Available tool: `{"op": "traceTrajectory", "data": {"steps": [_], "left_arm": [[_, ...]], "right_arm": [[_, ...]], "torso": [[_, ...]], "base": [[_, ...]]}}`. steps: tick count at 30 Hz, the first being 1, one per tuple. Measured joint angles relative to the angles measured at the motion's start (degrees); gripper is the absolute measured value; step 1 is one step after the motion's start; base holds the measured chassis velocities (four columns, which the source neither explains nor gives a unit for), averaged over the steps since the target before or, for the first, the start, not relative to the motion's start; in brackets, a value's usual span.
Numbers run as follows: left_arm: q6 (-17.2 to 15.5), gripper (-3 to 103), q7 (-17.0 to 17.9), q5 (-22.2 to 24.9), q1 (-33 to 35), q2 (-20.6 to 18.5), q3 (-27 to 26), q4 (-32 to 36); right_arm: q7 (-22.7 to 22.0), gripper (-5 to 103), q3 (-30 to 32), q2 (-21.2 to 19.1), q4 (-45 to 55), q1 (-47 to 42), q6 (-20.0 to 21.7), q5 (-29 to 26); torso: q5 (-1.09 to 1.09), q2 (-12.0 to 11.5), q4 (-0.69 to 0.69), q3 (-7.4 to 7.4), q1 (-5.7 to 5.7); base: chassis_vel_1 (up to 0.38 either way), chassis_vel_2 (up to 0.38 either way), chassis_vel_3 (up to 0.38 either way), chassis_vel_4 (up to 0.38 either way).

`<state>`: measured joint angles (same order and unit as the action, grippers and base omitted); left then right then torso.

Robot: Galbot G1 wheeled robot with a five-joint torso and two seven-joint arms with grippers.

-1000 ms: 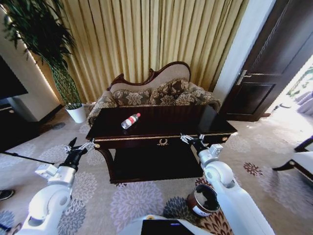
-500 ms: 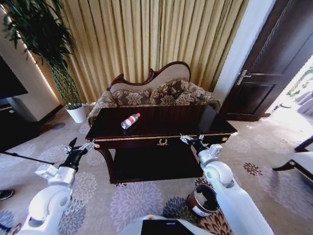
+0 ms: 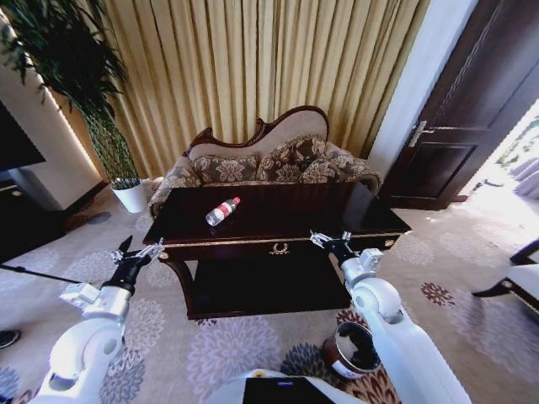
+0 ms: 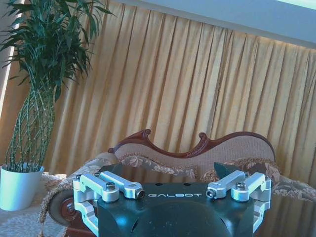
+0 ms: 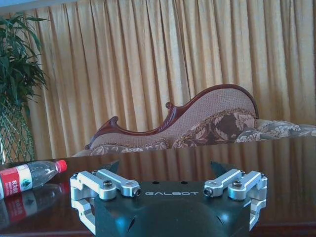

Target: Move to the front of the table and place the trash on the table into the trash bin.

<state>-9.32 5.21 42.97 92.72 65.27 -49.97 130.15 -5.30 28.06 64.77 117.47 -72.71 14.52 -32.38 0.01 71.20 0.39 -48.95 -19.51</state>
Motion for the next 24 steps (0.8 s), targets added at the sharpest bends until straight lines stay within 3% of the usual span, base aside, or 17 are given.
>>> {"op": "traceTrajectory", "data": {"steps": [24], "left_arm": [[1.1,100,-0.8,-0.01,0.4,0.43,-0.06,-0.55]], "right_arm": [[0.38,100,0.25,-0.06,0.42,-0.64,0.02,0.08]], "torso": [[0.0,0.0,0.01,0.0,0.0]], "base": [[-0.017,0.019,0.014,-0.02]]}}
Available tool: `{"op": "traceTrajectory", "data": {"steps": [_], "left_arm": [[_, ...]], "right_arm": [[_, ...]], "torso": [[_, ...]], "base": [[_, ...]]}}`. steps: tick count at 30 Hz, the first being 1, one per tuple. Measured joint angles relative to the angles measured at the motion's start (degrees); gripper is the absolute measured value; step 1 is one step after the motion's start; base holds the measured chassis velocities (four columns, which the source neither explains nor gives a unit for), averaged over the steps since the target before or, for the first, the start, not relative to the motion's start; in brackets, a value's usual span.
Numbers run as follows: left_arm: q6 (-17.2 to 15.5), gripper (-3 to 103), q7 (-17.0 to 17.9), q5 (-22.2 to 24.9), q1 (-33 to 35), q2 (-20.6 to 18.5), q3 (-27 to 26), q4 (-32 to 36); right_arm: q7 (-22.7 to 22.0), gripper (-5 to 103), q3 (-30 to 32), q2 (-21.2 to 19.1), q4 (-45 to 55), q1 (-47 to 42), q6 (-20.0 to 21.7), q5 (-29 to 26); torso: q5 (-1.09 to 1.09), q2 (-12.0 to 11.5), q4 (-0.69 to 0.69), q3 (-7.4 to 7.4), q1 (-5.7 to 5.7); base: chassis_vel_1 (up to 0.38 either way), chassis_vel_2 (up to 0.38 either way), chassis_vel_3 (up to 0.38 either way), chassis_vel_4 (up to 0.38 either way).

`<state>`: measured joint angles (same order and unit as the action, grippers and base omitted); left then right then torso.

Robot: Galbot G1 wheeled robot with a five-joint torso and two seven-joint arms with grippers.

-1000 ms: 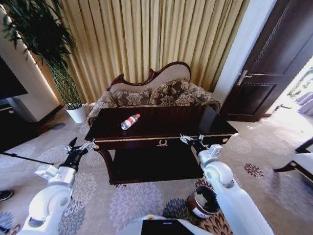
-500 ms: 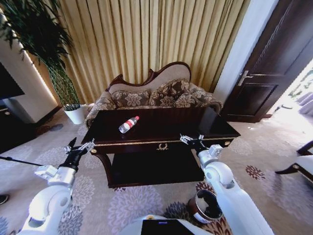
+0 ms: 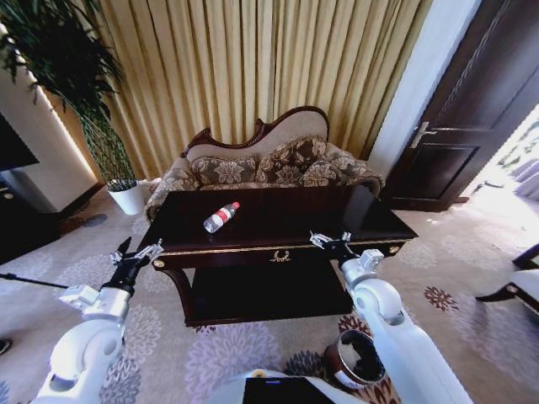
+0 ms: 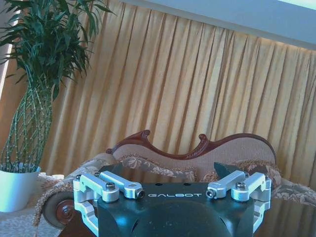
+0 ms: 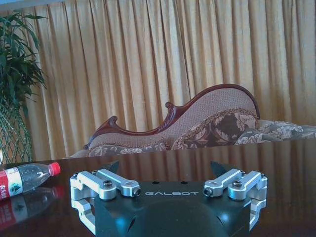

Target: Move to the front of the table and place the trash on the table into the trash bin.

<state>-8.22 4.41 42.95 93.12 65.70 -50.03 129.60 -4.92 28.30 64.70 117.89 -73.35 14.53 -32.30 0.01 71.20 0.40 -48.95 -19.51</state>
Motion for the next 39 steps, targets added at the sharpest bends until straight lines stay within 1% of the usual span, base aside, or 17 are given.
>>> {"op": "traceTrajectory", "data": {"steps": [13,21,31,39], "left_arm": [[0.4,100,-0.24,-0.03,0.03,0.05,-0.09,-0.02],[0.47,100,-0.28,-0.07,0.1,0.14,-0.09,-0.05],[0.63,100,-0.31,-0.09,0.22,0.14,-0.14,0.13],[0.65,100,-0.31,-0.11,0.19,0.17,-0.04,0.24]], "right_arm": [[0.14,100,0.07,-0.06,0.2,-0.09,0.0,0.35],[0.57,100,-0.06,-0.04,0.35,-0.22,-0.1,0.77],[1.01,100,-0.23,0.15,0.42,-0.53,-0.52,0.96],[1.02,100,-0.2,0.15,0.72,-0.97,-0.7,1.05]], "torso": [[0.01,0.0,0.01,0.0,0.0],[-0.02,0.0,0.0,0.0,0.0],[0.01,0.0,0.0,0.0,0.0],[0.0,0.01,0.0,0.0,0.01]], "base": [[-0.04,-0.024,0.04,0.029],[0.0,0.0,0.0,0.0],[0.0,0.0,0.0,0.0],[-0.068,0.052,0.073,-0.053]]}}
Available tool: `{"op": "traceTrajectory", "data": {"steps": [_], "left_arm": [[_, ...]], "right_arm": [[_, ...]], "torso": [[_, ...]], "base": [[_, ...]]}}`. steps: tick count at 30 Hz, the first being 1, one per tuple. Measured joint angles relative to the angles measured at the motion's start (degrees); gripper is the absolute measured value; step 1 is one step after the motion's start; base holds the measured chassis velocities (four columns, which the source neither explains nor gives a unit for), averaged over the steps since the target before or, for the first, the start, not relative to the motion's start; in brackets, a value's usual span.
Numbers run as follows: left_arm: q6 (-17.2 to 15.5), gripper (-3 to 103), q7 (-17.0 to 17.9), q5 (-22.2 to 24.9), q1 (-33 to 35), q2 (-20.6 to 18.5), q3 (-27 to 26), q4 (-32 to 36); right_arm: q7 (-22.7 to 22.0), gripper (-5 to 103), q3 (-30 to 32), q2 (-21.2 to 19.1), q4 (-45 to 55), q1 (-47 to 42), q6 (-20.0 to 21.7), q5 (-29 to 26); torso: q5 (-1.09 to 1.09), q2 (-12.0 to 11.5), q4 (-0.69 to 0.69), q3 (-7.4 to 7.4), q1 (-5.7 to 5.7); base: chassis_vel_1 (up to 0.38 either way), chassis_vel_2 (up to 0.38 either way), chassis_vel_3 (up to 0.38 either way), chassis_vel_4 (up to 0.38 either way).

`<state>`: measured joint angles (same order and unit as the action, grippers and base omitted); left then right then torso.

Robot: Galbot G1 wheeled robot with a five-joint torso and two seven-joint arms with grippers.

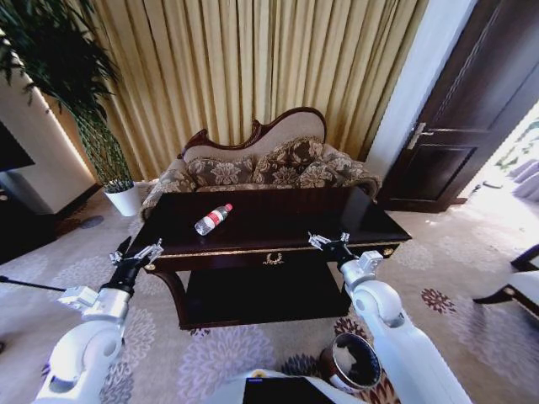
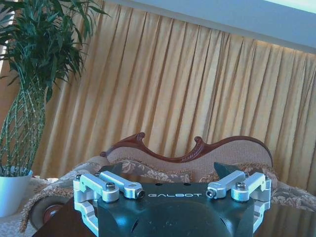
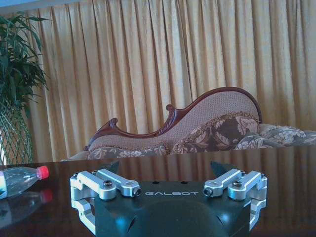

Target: Move to the front of the table and place the trash on the table into the trash bin.

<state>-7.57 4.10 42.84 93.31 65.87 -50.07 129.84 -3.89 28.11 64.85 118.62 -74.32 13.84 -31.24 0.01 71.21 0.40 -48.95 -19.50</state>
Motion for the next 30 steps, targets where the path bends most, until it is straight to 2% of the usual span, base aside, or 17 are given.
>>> {"op": "traceTrajectory", "data": {"steps": [12,18,22,25,26,28,29,30], "left_arm": [[-0.1,100,0.1,-0.03,-0.09,-0.05,0.11,-0.02],[-2.14,100,1.49,0.65,-1.05,-1.96,-0.6,0.07],[-4.15,100,2.06,1.86,-2.53,-4.96,-1.25,0.19],[-7.19,100,3.35,4.02,-5.17,-9.8,-1.39,-0.41],[-7.19,100,3.35,4.02,-5.17,-9.8,-1.39,-0.41],[-10.22,100,5.59,6.63,-8.22,-13.68,-1.21,-1.7],[-10.22,100,5.59,6.63,-8.22,-13.68,-1.21,-1.7],[-11.97,100,6.78,8.8,-10.29,-15.67,-0.96,-2.7]], "right_arm": [[-0.88,100,-0.42,0.25,1.5,-0.78,0.01,-0.29],[-1.48,100,-0.63,0.26,1.8,-0.72,0.07,-0.33],[-1.51,100,-0.44,0.33,1.77,-0.62,0.08,-0.22],[-1.52,100,0.06,0.74,1.71,-0.74,-0.15,-0.01],[-1.52,100,0.06,0.74,1.71,-0.74,-0.15,-0.01],[-1.52,100,0.81,1.06,1.81,-0.95,-0.32,0.04],[-1.52,100,0.81,1.06,1.81,-0.95,-0.32,0.04],[-1.52,100,1.33,1.18,1.9,-1.08,-0.44,0.05]], "torso": [[-0.01,-0.02,0.0,-0.01,-0.04],[-0.01,0.0,0.0,0.01,0.01],[0.01,0.0,0.0,0.0,0.01],[-0.02,-0.01,-0.01,0.0,-0.01],[-0.02,-0.01,-0.01,0.0,-0.01],[-0.01,-0.01,0.0,0.0,-0.01],[-0.01,-0.01,0.0,0.0,-0.01],[-0.01,-0.01,0.0,0.0,-0.01]], "base": [[-0.061,0.059,0.07,-0.053],[0.0,0.0,0.0,0.0],[0.0,0.0,0.0,0.0],[0.0,0.0,0.0,0.0],[0.0,0.0,0.0,0.0],[0.0,0.0,0.0,0.0],[0.0,0.0,0.0,0.0],[0.0,0.0,0.0,0.0]]}}
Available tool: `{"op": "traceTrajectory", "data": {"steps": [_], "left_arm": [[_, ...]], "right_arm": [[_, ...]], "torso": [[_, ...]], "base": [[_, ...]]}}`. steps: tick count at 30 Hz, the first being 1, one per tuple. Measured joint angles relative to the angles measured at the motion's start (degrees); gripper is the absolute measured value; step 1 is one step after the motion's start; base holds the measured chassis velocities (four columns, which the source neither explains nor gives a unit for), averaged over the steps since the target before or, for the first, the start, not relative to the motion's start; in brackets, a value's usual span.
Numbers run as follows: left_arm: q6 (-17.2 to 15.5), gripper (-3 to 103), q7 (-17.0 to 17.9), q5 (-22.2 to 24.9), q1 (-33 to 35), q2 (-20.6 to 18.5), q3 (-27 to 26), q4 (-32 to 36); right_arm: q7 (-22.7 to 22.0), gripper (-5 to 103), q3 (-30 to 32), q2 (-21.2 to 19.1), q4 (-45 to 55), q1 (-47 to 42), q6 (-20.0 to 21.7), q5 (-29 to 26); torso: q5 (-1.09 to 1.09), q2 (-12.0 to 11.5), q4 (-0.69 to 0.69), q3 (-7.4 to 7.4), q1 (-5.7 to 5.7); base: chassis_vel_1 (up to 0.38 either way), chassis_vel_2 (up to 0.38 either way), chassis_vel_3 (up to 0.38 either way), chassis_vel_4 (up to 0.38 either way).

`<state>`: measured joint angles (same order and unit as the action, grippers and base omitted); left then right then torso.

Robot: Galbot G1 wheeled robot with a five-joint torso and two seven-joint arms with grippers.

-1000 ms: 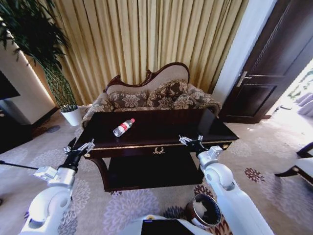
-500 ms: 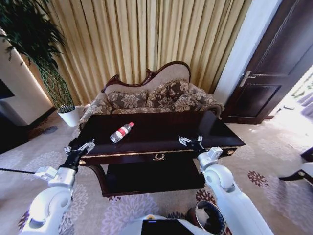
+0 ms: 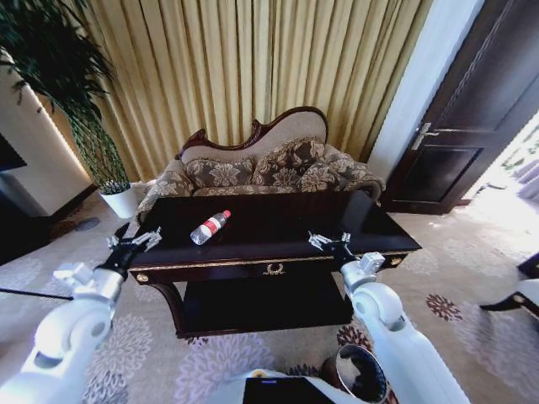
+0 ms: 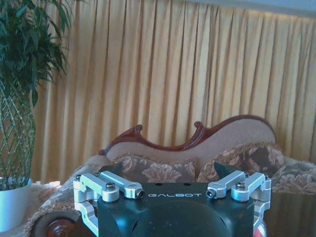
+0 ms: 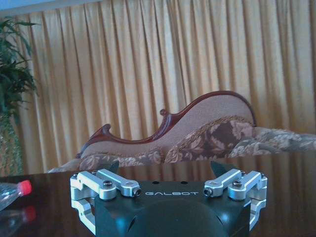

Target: Move to the front of the table and place the trash on the table into the trash bin.

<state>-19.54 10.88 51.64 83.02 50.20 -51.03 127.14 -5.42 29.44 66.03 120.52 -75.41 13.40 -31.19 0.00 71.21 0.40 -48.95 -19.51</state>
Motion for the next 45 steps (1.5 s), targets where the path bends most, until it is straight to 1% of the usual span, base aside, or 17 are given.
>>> {"op": "traceTrajectory", "data": {"steps": [5,9,11,12,15,19,21,23,26,28,29,32,33,35,36,39,45], "left_arm": [[-4.29,100,1.47,6.63,-7.89,-6.5,4.0,-5.84],[-5.41,100,0.98,10.11,-12.24,-8.83,7.61,-9.94],[-4.45,100,-3.07,12.09,-14.95,-9.69,9.75,-13.25],[-4.45,100,-3.07,12.09,-14.95,-9.69,9.75,-13.25],[0.22,100,-11.57,13.09,-19.6,-10.21,14.26,-19.63],[1.49,100,-14.96,14.33,-22.61,-9.43,16.71,-23.25],[1.72,100,-18.82,14.72,-25.04,-7.54,18.46,-26.91],[1.13,100,-18.94,14.79,-25.78,-6.5,19.34,-27.56],[0.15,100,-17.34,14.63,-26.96,-4.35,21.38,-27.69],[-1.59,100,-13.18,14.27,-28.59,-2.45,23.43,-26.21],[-1.59,100,-13.18,14.27,-28.59,-2.45,23.43,-26.21],[-6.97,100,-3.78,15.81,-31.72,-0.39,26.45,-22.43],[-6.97,100,-3.78,15.81,-31.72,-0.39,26.45,-22.43],[-11.13,100,3.22,17.91,-33.27,0.09,27.69,-19.96],[-11.13,100,3.22,17.91,-33.27,0.09,27.69,-19.96],[-16.2,100,9.47,21.73,-34.35,-0.63,28.39,-17.76],[-20.14,100,12.58,27.58,-34.42,-2.93,27.74,-16.43]], "right_arm": [[-0.17,100,1.8,0.44,0.88,-1.01,-0.19,0.07],[-0.22,100,2.79,0.85,1.67,-1.93,-0.22,0.34],[-0.23,100,3.58,1.23,2.17,-2.77,-0.33,0.86],[-0.23,100,3.58,1.23,2.17,-2.77,-0.33,0.86],[-0.22,100,4.51,1.76,2.7,-4.05,-0.74,1.69],[-0.22,100,4.99,2.03,3.01,-4.75,-0.94,2.06],[-0.22,100,5.75,2.11,3.18,-5.53,-1.05,2.38],[-0.22,100,6.24,2.1,3.25,-5.89,-1.12,2.43],[-0.22,100,7.1,1.84,3.33,-6.64,-1.27,2.44],[-0.22,100,7.8,1.47,3.39,-7.12,-1.37,2.42],[-0.22,100,7.8,1.47,3.39,-7.12,-1.37,2.42],[-0.21,100,8.0,1.0,3.39,-7.13,-1.44,2.28],[-0.21,100,8.0,1.0,3.39,-7.13,-1.44,2.28],[-0.21,100,8.0,0.82,3.25,-6.74,-1.46,2.12],[-0.21,100,8.0,0.82,3.25,-6.74,-1.46,2.12],[-0.21,100,7.66,0.84,2.66,-6.28,-1.65,2.03],[-0.12,100,6.64,1.6,1.77,-6.09,-2.12,2.62]], "torso": [[0.01,-0.01,0.0,-0.01,0.0],[0.0,0.0,0.01,-0.01,0.0],[0.0,0.0,0.0,0.0,0.0],[0.0,0.0,0.0,0.0,0.0],[0.01,0.0,0.0,-0.01,0.0],[0.02,0.0,0.01,0.0,0.0],[0.0,-0.01,0.0,-0.01,-0.01],[0.01,-0.01,0.0,-0.01,0.0],[0.01,-0.01,0.0,-0.01,0.0],[0.01,-0.01,0.0,-0.01,0.0],[0.01,-0.01,0.0,-0.01,0.0],[0.02,-0.01,0.02,-0.01,0.0],[0.02,-0.01,0.02,-0.01,0.0],[0.03,-0.01,0.02,0.0,0.0],[0.03,-0.01,0.02,0.0,0.0],[0.02,0.0,0.0,0.0,0.0],[0.02,0.0,-0.01,0.0,0.0]], "base": [[0.0,0.0,0.0,0.0],[0.0,0.0,0.0,0.0],[0.0,0.0,0.0,0.0],[0.0,0.0,0.0,0.0],[0.0,0.0,0.0,0.0],[0.0,0.0,0.0,0.0],[0.0,0.0,0.0,0.0],[0.0,0.0,0.0,0.0],[0.0,0.0,0.0,0.0],[0.0,0.0,0.0,0.0],[0.0,0.0,0.0,0.0],[0.0,0.0,0.0,0.0],[0.0,0.0,0.0,0.0],[0.0,0.0,0.0,0.0],[0.0,0.0,0.0,0.0],[0.0,0.0,0.0,0.0],[0.0,0.0,0.0,0.0]]}}
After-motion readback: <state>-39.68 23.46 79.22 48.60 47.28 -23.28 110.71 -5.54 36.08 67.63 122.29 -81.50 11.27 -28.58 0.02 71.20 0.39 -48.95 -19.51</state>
